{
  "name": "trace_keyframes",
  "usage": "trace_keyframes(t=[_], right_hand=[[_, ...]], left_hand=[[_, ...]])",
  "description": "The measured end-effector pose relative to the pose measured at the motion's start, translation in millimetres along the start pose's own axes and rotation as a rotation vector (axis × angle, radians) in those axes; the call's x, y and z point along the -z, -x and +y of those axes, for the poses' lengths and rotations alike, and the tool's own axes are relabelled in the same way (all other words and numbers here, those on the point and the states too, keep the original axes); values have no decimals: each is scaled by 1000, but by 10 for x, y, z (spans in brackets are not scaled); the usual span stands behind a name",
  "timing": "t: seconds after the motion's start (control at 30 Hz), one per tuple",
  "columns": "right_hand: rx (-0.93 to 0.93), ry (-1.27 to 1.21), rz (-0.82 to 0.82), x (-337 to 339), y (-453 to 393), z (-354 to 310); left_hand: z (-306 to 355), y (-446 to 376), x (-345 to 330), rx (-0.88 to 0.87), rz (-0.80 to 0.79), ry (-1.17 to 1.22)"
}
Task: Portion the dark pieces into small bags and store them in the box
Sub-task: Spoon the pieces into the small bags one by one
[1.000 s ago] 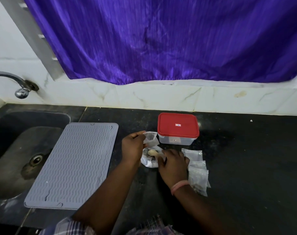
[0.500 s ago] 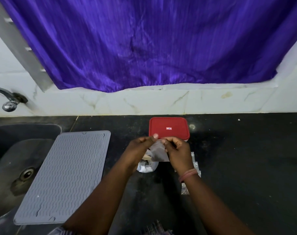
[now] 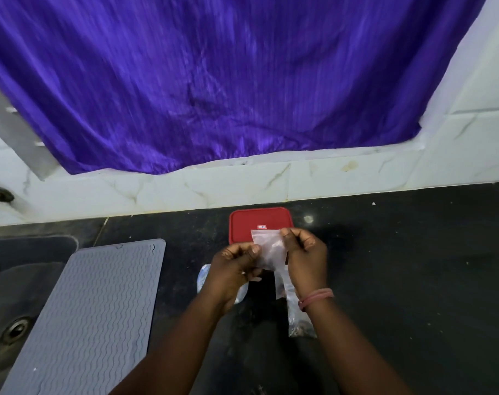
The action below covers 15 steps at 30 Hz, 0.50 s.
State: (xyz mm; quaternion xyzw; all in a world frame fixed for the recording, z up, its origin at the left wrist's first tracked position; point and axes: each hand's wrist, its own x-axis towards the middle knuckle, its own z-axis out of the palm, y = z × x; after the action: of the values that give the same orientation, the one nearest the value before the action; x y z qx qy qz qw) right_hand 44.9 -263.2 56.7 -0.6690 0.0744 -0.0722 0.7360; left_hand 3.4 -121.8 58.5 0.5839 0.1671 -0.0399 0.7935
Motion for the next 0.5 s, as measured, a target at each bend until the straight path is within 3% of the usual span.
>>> trace_keyframes(t=[0.13,0.33,0.5], right_hand=[[12,-31,15,2,45,-41],[91,183,-318,106,-34,-212],[70,236,-314,86,-106,-175]], left_hand=[[-76,7,-70,1,14,10],[-36,-78,26,-84,-25,-108],[-66,-65,102,-88,-64,-189]])
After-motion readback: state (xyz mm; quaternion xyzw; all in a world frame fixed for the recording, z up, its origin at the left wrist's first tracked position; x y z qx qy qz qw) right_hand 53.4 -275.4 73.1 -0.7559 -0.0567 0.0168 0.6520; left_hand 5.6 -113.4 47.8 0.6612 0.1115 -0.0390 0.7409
